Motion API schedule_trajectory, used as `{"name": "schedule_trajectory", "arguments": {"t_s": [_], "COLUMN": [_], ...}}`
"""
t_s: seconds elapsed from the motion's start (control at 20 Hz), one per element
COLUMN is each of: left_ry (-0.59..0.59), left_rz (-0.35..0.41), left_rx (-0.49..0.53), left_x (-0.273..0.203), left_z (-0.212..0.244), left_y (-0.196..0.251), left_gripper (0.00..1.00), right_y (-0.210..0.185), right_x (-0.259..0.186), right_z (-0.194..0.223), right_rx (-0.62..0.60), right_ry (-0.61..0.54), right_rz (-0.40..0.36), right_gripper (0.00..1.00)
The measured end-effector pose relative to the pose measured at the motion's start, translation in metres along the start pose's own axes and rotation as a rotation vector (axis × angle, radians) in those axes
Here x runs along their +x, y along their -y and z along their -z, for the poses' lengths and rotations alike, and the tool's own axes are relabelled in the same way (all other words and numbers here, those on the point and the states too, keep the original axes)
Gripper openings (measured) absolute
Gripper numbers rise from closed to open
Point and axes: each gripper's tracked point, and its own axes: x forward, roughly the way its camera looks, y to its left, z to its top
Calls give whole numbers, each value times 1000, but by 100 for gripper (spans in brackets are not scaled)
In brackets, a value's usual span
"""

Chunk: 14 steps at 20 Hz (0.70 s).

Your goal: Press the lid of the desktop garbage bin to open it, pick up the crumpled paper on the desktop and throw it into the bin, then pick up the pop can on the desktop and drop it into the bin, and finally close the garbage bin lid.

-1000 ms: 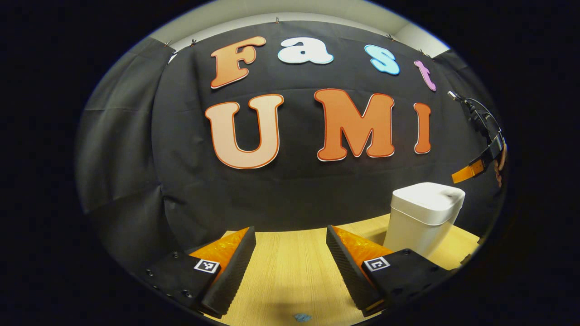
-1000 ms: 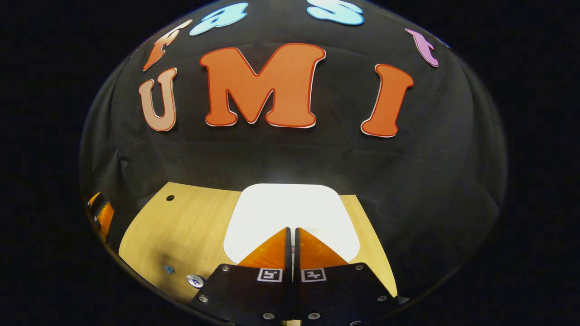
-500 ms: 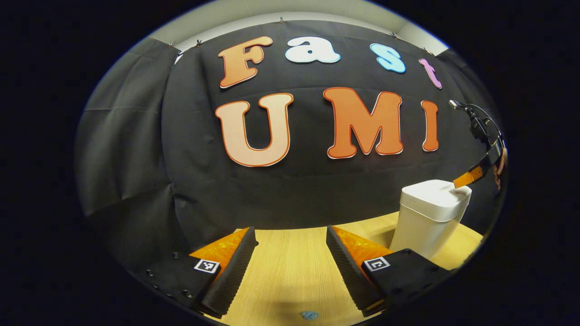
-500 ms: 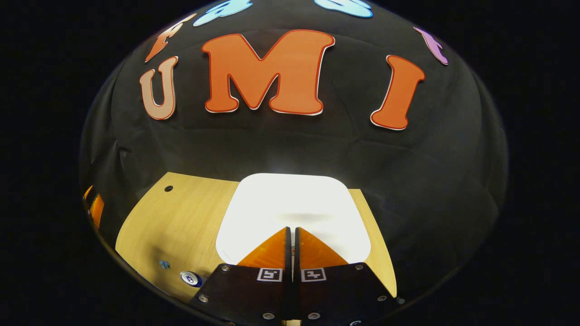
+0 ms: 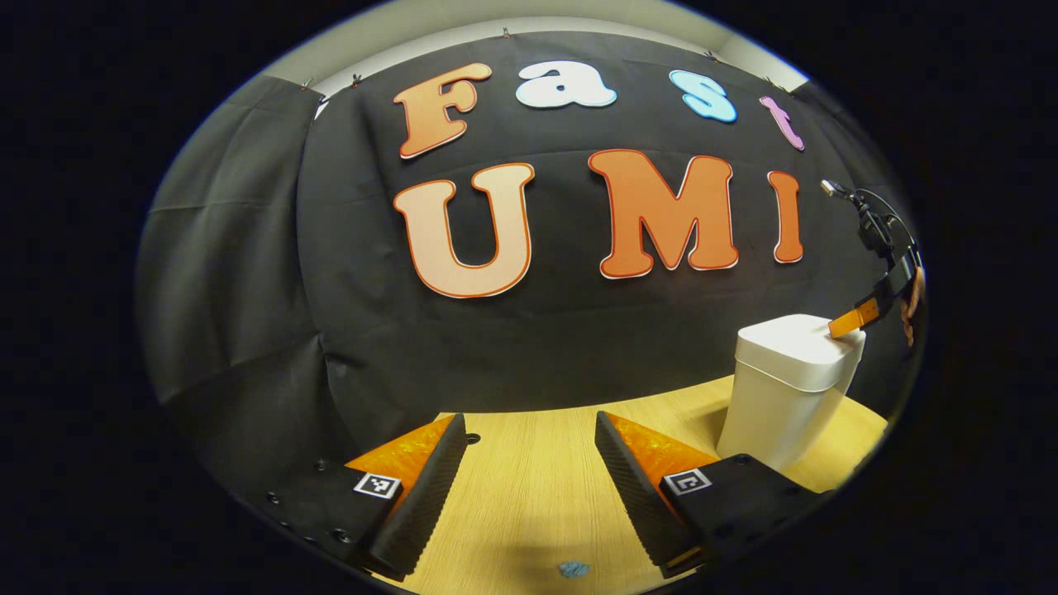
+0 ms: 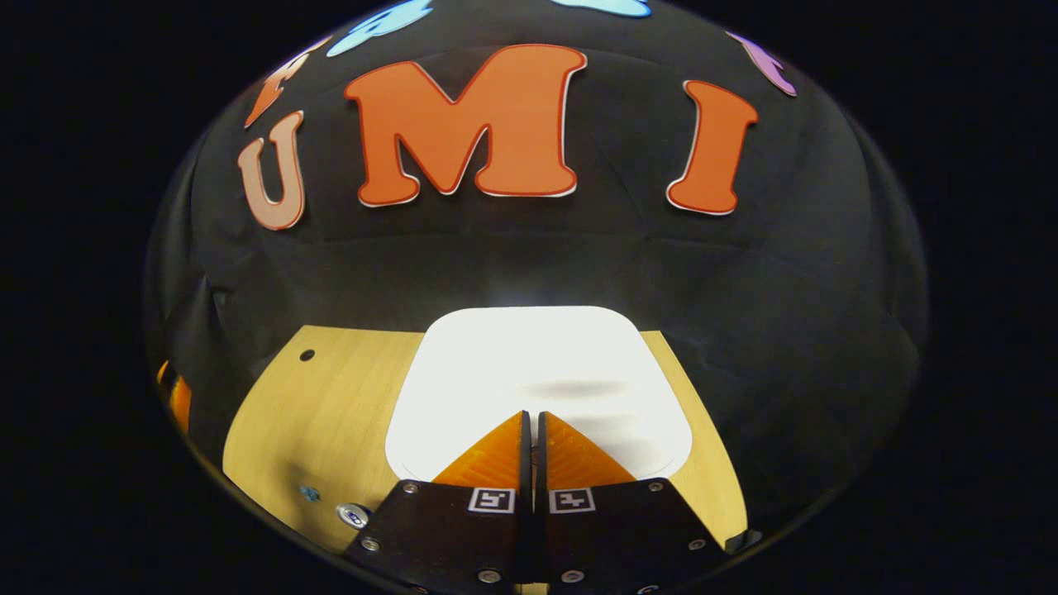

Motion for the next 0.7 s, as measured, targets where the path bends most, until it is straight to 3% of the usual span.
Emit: {"name": "schedule_trajectory", "arguments": {"t_s": [0.2,0.35,0.55,0.7], "left_ry": [12,24,20,25], "left_rz": [11,5,10,19], "left_rx": [15,19,15,21], "left_x": [-1,-3,-5,-7], "left_z": [-5,-8,-6,-6], "left_y": [5,2,2,4], "left_gripper": [96,100,99,96], "right_y": [0,0,-7,-6], "right_x": [0,-4,-8,-19], "right_z": [0,-7,-11,-25], "right_rx": [10,-39,-16,-28], "right_ry": [1,26,33,92], "right_rz": [-12,-1,-46,-49], "right_gripper": [1,1,1,1]}}
